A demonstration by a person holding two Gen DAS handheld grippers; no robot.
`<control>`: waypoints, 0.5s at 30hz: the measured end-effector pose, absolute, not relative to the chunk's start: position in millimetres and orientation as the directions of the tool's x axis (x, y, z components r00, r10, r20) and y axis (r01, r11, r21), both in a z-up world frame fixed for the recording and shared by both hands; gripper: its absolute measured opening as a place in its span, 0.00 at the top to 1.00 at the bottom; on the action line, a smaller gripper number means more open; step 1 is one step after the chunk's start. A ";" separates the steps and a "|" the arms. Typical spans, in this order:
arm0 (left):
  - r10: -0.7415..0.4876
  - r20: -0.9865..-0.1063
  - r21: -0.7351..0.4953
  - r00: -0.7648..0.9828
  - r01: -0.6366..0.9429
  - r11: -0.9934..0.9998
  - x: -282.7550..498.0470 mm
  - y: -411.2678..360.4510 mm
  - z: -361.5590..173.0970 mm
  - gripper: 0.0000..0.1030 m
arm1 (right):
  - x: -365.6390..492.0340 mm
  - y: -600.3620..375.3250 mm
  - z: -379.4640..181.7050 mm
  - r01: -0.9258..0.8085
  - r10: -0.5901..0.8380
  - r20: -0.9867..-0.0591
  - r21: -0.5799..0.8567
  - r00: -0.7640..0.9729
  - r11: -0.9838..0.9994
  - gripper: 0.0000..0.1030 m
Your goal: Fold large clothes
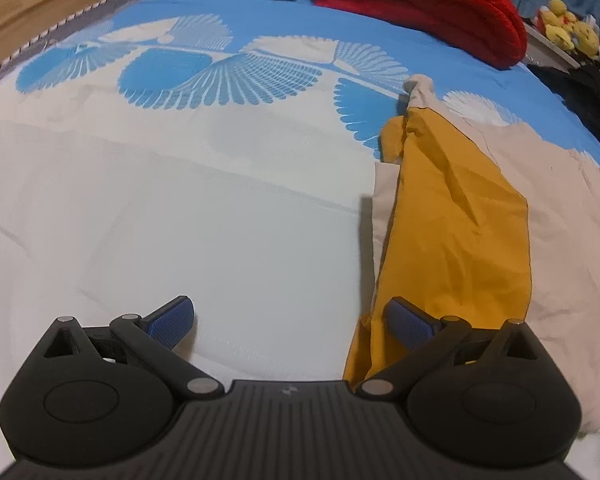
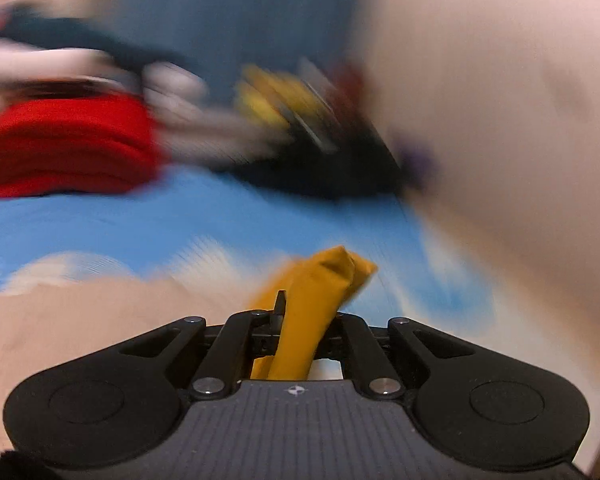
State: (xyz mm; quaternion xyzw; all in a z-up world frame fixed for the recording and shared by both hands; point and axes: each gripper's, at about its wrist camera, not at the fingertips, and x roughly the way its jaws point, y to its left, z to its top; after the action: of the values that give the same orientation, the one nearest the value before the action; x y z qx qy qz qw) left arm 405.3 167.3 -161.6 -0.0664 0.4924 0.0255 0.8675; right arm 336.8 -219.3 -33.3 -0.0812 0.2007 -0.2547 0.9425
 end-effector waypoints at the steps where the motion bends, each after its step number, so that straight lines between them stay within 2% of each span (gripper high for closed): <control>1: -0.026 -0.861 -0.103 0.508 -0.124 0.987 405.9 171.2 -162.3 0.00 | 345.1 -179.5 -28.1 0.363 -0.461 -0.281 -0.338 0.842 0.869 0.95; 3: -0.029 -0.866 -0.119 0.499 -0.149 0.982 407.4 178.9 -163.9 0.00 | 350.5 -108.8 -32.2 0.201 -0.327 -0.217 -0.456 0.920 0.867 0.95; 4: -0.023 -0.869 -0.119 0.494 -0.164 0.979 407.8 183.4 -164.2 0.00 | 348.5 -72.7 -41.3 0.100 -0.237 -0.215 -0.505 0.947 0.857 0.95; 6: -0.005 -0.871 -0.116 0.491 -0.195 0.974 406.6 193.6 -163.0 0.02 | 336.4 -16.8 -65.9 -0.102 -0.051 -0.261 -0.539 0.964 0.836 0.95; 9: 0.002 -0.872 -0.133 0.489 -0.242 0.961 403.5 212.1 -159.0 0.02 | 312.0 32.0 -110.8 -0.343 0.145 -0.375 -0.539 0.916 0.769 0.95; 12: 0.009 -0.861 -0.134 0.508 -0.245 0.960 398.2 220.9 -151.7 0.02 | 301.6 47.1 -143.8 -0.479 0.222 -0.509 -0.455 0.832 0.751 0.95; 15: 0.013 -0.849 -0.127 0.528 -0.228 0.965 393.8 221.0 -144.4 0.02 | 294.0 49.5 -157.5 -0.492 0.239 -0.518 -0.432 0.821 0.756 0.94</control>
State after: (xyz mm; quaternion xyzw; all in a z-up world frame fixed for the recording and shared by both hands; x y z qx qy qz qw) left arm 393.8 221.0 -144.4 -0.1120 0.4806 0.0694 0.8670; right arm 294.0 49.5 -157.5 -0.2858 0.2214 0.2006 0.9105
